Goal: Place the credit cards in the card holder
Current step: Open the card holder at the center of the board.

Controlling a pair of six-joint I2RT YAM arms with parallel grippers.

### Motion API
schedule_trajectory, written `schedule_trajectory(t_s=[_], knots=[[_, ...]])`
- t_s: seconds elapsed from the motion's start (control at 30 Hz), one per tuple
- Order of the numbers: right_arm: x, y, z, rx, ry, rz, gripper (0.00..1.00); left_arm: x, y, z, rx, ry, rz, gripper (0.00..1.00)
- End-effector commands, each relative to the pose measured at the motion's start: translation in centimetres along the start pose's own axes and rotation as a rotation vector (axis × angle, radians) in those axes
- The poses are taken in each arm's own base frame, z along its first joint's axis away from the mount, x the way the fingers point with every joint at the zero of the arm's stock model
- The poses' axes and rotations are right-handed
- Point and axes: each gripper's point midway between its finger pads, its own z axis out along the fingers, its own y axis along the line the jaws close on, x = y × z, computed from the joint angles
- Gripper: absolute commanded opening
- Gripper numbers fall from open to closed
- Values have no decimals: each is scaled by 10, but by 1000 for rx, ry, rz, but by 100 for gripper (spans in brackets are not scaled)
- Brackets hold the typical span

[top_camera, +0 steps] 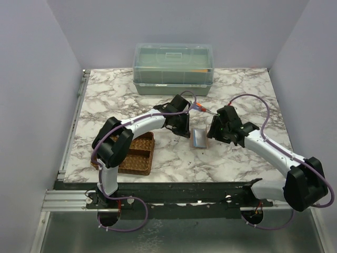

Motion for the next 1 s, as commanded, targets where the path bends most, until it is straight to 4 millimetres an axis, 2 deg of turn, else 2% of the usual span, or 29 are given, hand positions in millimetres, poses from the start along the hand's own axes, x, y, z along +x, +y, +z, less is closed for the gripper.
schedule_trajectory(t_s=[0.0, 0.1, 0.17, 0.33, 0.47, 0.5, 0.6, 0.73, 0.83, 0.97], knots=[[-3, 14, 1, -51, 14, -23, 59, -10, -10, -8, 16, -31, 16, 0], [0, 20, 5, -89, 15, -32, 56, -9, -13, -7, 34, -19, 9, 0], [2, 14, 9, -57, 24, -28, 55, -9, -13, -8, 33, -18, 9, 0], [9, -30, 15, 193, 35, -5, 49, -11, -9, -8, 16, -27, 13, 0], [22, -40, 18, 229, 59, 26, 48, -15, -1, -10, -23, -45, 4, 0], [25, -38, 19, 209, 68, 30, 45, -17, 1, -11, -31, -51, 6, 0], [23, -13, 23, 47, 43, 16, 31, -21, -3, -16, -13, -51, 11, 3], [19, 9, 19, -73, 33, 25, 15, -25, -3, -23, -19, -79, 44, 18], [19, 17, 20, -116, 38, 16, 1, -33, -11, -36, 4, -123, 77, 30], [25, 28, 19, -176, 67, 27, 0, -40, -26, -55, 77, -208, 138, 40]])
